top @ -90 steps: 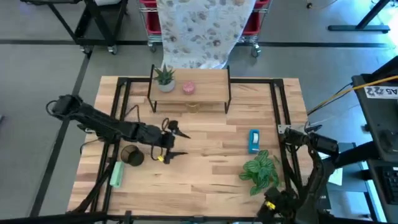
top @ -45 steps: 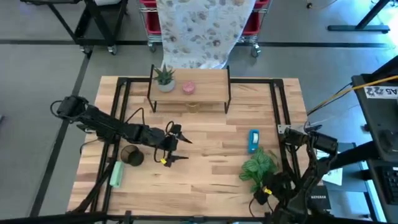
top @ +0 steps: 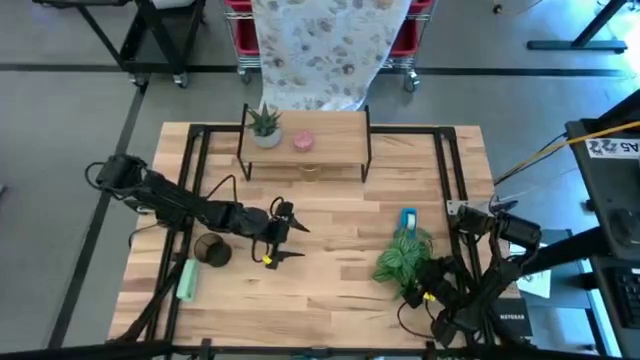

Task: Stock shelves
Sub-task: Put the potted plant on the shelf

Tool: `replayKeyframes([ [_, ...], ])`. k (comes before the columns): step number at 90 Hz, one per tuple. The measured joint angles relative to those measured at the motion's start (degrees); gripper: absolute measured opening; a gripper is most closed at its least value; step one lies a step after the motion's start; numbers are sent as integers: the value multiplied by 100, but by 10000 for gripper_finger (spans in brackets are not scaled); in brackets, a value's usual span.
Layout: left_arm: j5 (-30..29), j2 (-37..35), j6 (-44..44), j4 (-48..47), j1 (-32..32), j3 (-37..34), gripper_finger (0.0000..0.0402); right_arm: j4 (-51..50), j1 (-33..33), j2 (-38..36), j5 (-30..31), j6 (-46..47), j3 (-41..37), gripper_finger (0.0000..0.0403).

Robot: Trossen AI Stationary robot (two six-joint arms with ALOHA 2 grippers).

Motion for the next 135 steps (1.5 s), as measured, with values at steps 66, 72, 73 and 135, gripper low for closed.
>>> replayKeyframes([
  [66,400,1576,307,766,249,500,303,2441,-1003,0,2609,-1993,-282,351],
  [72,456,1758,410,773,308,659,303,2745,-1080,-2,2613,-2299,-282,351],
  [73,456,1784,444,772,314,679,303,2795,-1101,-2,2614,-2346,-281,351],
  [135,1440,3641,966,1088,857,2340,303,3248,-1350,-11,2548,-2738,-275,351],
])
